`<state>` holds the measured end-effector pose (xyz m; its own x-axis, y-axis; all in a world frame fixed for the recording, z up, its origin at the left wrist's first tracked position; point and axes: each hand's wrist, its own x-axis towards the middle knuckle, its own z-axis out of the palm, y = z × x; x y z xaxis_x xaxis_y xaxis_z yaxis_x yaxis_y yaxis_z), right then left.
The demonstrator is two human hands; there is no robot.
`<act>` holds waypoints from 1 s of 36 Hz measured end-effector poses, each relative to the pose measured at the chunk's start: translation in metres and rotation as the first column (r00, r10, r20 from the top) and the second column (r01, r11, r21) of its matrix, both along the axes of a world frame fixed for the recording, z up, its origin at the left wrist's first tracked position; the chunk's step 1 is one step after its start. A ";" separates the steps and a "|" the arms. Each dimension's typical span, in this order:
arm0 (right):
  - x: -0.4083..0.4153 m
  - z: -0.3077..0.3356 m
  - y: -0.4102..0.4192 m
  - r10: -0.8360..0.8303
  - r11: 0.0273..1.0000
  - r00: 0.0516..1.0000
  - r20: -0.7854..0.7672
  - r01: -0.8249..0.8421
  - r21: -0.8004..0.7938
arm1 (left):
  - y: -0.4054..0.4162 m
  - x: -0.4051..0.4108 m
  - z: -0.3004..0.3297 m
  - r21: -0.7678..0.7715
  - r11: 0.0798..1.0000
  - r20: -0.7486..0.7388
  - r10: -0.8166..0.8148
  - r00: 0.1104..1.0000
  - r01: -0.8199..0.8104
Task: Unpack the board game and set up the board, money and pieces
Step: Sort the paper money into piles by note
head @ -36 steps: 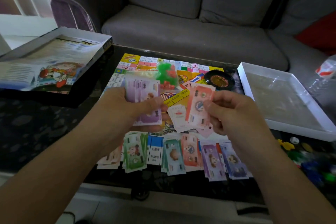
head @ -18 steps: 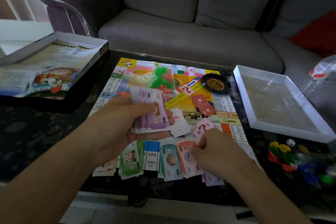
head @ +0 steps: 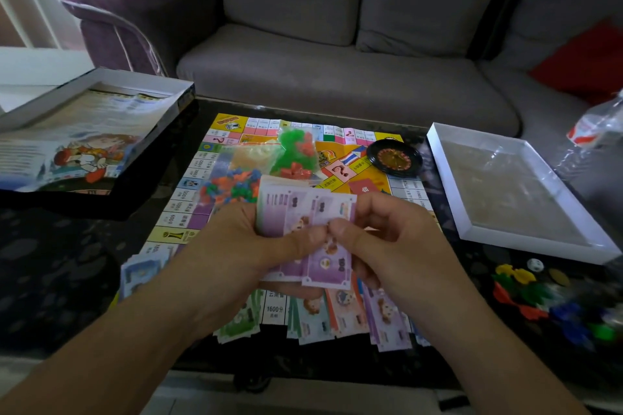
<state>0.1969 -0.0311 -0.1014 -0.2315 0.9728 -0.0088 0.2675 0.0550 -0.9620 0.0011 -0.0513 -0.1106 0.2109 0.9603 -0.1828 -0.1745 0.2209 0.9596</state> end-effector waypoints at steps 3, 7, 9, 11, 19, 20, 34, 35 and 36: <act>0.001 0.000 0.000 -0.020 0.999 1.000 0.005 0.020 0.029 | -0.001 0.001 0.001 -0.023 1.000 -0.027 0.009 1.000 -0.009; 0.000 0.000 0.000 -0.049 0.997 0.998 0.049 0.046 0.054 | -0.002 0.002 0.005 -0.059 0.998 0.013 -0.021 1.000 0.022; 0.000 -0.002 0.001 -0.093 0.994 0.994 0.061 0.090 0.056 | -0.002 0.002 0.009 -0.095 0.995 0.070 -0.021 0.997 0.028; 0.000 -0.004 0.002 -0.126 0.991 0.990 0.063 0.122 0.058 | -0.002 0.001 0.010 -0.100 0.994 0.097 -0.026 0.995 0.036; -0.005 0.001 -0.005 -0.038 0.999 0.998 -0.052 0.037 -0.020 | -0.002 0.000 0.002 0.009 1.000 -0.023 0.026 0.999 -0.026; -0.005 0.001 -0.005 -0.034 0.999 0.998 -0.059 0.032 -0.023 | -0.002 0.000 0.002 0.017 0.999 -0.042 0.029 0.999 -0.028; -0.007 0.001 -0.006 -0.062 0.997 0.994 -0.090 0.058 -0.046 | 0.000 -0.004 -0.002 0.046 0.996 -0.105 0.077 0.992 -0.072; -0.008 0.001 -0.007 -0.055 0.998 0.994 -0.090 0.051 -0.049 | 0.001 -0.004 -0.002 0.059 0.995 -0.116 0.082 0.990 -0.076; -0.007 0.000 -0.007 -0.051 0.997 0.995 -0.090 0.046 -0.054 | 0.001 -0.003 -0.002 0.069 0.995 -0.123 0.086 0.989 -0.077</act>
